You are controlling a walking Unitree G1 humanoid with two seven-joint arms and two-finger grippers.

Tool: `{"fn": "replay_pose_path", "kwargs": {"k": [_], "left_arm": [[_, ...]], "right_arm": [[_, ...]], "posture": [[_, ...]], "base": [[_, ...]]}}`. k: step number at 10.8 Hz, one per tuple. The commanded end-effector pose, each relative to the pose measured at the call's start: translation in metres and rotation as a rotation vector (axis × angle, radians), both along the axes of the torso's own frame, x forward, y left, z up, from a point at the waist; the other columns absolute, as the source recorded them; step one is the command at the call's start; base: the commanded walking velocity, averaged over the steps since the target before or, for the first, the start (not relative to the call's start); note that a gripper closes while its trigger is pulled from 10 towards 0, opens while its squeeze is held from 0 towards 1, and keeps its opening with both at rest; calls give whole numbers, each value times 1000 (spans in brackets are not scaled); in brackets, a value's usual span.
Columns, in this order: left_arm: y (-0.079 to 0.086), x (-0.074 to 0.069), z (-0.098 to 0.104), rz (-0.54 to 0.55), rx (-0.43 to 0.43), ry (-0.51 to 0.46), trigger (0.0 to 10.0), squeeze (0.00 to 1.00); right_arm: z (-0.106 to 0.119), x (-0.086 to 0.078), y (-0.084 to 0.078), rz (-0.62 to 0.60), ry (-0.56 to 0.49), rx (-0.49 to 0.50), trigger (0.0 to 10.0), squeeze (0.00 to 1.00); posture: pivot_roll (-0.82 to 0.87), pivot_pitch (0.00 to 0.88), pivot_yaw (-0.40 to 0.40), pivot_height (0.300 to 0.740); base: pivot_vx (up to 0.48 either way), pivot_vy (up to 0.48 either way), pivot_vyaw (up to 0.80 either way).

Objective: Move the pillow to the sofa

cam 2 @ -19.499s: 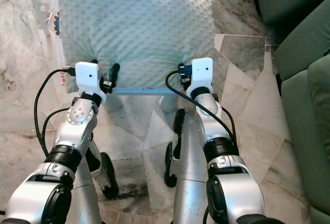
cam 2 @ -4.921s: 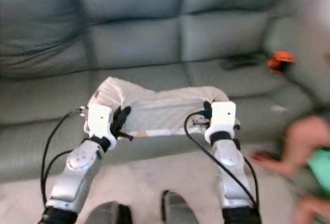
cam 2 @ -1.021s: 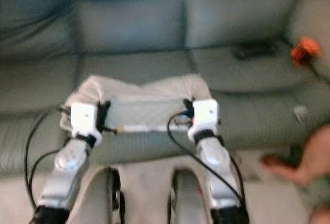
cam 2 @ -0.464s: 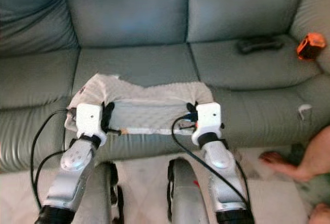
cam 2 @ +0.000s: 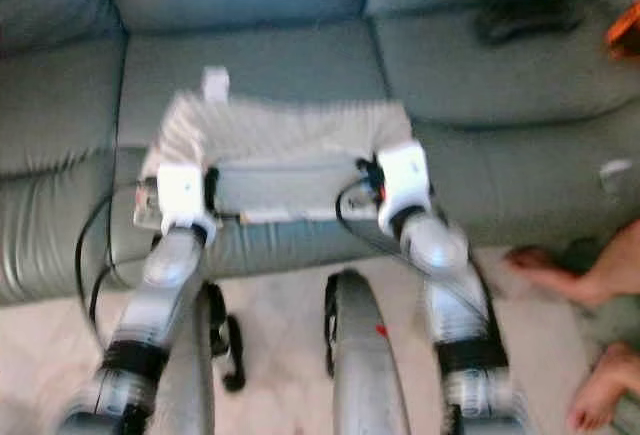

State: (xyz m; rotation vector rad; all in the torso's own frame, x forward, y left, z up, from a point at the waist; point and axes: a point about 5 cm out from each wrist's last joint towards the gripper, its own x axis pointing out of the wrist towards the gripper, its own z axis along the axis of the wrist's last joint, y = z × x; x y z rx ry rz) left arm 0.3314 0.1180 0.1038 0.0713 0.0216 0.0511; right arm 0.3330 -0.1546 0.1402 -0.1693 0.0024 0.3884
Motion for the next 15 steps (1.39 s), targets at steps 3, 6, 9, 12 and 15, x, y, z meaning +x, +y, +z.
{"fn": "replay_pose_path", "kwargs": {"k": [3,6,9,12,15], "left_arm": [[48,16,3,248,17,14,10000,0],[59,23,8,300,62,-10,10000,0],[51,19,4,307,91,-23,10000,1000],[47,18,5,294,71,-28,10000,1000],[50,19,20,270,111,-105,10000,1000]], "right_arm": [[15,21,-29,-4,-36,-32,10000,0],[16,26,-55,-20,-48,-99,10000,0],[18,22,-97,-119,-48,-126,10000,1000],[18,22,-108,-198,-71,-154,10000,1000],[8,21,-105,-227,-70,-151,10000,1000]], "posture": [[-69,508,9,633],[-75,513,2,633],[-82,499,-4,633],[-77,484,-3,633],[-67,481,2,633]], "base": [[0,0,0],[0,0,0],[0,0,0],[0,0,0],[0,0,0]]}}
